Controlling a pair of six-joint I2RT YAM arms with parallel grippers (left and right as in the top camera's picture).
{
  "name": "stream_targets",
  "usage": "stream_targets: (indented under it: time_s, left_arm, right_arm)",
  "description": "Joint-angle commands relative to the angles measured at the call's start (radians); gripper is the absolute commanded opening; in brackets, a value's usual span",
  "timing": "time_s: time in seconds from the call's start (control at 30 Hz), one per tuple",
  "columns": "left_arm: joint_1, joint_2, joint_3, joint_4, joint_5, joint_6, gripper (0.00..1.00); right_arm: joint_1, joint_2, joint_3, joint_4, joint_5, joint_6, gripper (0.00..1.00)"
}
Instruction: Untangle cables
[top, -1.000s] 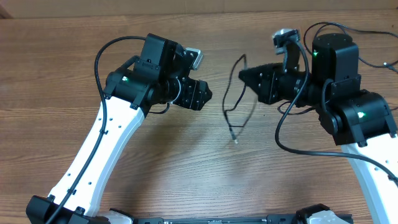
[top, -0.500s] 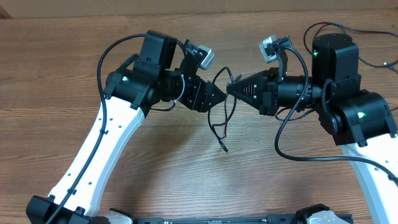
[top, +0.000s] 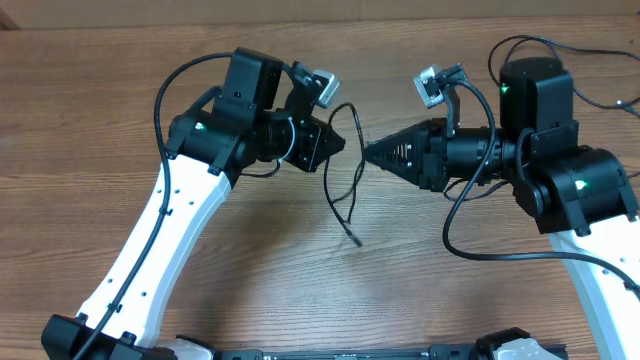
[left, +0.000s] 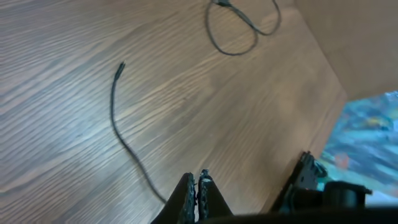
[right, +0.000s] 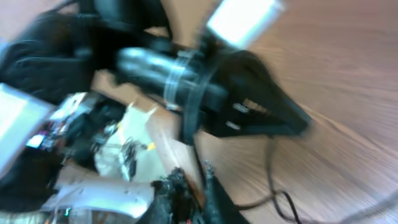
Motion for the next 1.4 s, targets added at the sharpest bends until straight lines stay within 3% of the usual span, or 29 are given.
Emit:
stream_targets:
  time_s: [0.0, 0.17, 0.23, 0.27, 0.37, 0.5, 0.57, 0.83, 1.03, 1.23, 1.37]
  left_arm:
    - [0.047, -0.038, 0.015, -0.007, -0.023, -0.056, 0.04]
    - [0.109, -0.089, 0.039, -0.045, -0.024, -0.059, 0.04]
    - [0.126, -0.116, 0.043, -0.046, -0.025, -0.059, 0.04]
    - [0.131, -0.132, 0.045, -0.045, -0.034, -0.061, 0.04]
    - [0.132, -0.164, 0.045, -0.045, -0.080, -0.131, 0.04]
    - [0.132, -0.201, 0.045, -0.042, -0.029, -0.350, 0.04]
    - [0.132, -0.211, 0.045, -0.013, 0.047, -0.388, 0.04]
    - [0.141, -0.230, 0.045, 0.109, 0.090, -0.538, 0.04]
    - [0.147, -0.230, 0.045, 0.165, 0.105, -0.650, 0.04]
    - [0.158, -0.230, 0.045, 0.261, 0.242, -0.725, 0.04]
    - [0.183, -0.230, 0.045, 0.268, 0.236, -0.725, 0.04]
  right_arm:
    - [-0.002, -0.003, 0.018, -0.037, 0.251, 0.003, 0.06]
    - [-0.002, -0.003, 0.018, -0.076, 0.479, 0.063, 0.07]
    - [-0.002, -0.003, 0.018, -0.077, 0.477, 0.063, 0.19]
    - [-0.002, -0.003, 0.018, -0.078, 0.466, 0.063, 0.33]
    - [-0.001, 0.001, 0.018, -0.083, 0.428, 0.062, 0.54]
    - [0.000, 0.023, 0.018, -0.101, 0.423, 0.062, 0.69]
    - [-0.001, 0.039, 0.018, -0.110, 0.401, 0.061, 0.73]
    - [0.001, 0.105, 0.017, -0.135, 0.163, -0.090, 0.78]
    - [0.032, 0.134, 0.017, -0.161, 0.158, -0.182, 0.78]
    - [0.081, 0.140, 0.017, -0.159, 0.158, -0.260, 0.79]
    - [0.101, 0.140, 0.017, -0.160, 0.158, -0.260, 0.70]
